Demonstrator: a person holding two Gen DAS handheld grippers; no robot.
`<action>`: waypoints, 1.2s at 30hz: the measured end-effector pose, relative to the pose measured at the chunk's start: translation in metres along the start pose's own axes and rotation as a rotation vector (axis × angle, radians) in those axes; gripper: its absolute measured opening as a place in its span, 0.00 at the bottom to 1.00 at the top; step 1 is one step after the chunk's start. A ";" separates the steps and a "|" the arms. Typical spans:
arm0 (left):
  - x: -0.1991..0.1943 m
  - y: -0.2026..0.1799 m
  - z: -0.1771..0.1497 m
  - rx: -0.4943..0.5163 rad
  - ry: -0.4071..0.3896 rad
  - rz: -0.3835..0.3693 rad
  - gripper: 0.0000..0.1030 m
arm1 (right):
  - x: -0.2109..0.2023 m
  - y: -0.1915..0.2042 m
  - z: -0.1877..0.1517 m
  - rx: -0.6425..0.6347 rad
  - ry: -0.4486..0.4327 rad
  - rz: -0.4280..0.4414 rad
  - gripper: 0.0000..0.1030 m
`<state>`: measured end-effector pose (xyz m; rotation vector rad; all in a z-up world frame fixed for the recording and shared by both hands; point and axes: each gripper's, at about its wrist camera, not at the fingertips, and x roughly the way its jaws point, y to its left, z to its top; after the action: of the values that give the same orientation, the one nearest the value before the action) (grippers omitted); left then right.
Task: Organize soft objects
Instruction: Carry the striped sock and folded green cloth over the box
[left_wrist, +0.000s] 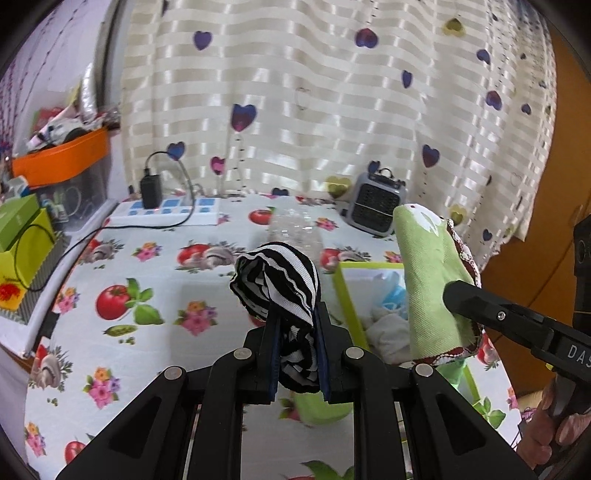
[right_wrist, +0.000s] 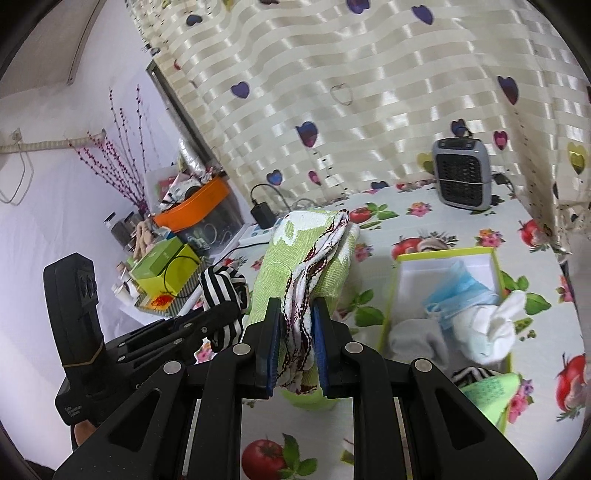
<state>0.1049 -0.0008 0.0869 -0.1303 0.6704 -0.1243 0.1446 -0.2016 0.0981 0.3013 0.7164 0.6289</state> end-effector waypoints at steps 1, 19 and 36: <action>0.001 -0.004 0.000 0.005 0.001 -0.007 0.15 | -0.002 -0.003 0.000 0.004 -0.004 -0.004 0.17; 0.023 -0.057 0.010 0.072 0.022 -0.096 0.15 | -0.031 -0.054 0.005 0.085 -0.052 -0.093 0.17; 0.088 -0.099 0.023 0.093 0.120 -0.185 0.15 | -0.006 -0.111 0.011 0.132 0.003 -0.195 0.17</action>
<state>0.1800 -0.1104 0.0668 -0.0957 0.7706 -0.3429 0.1961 -0.2917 0.0581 0.3474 0.7810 0.3979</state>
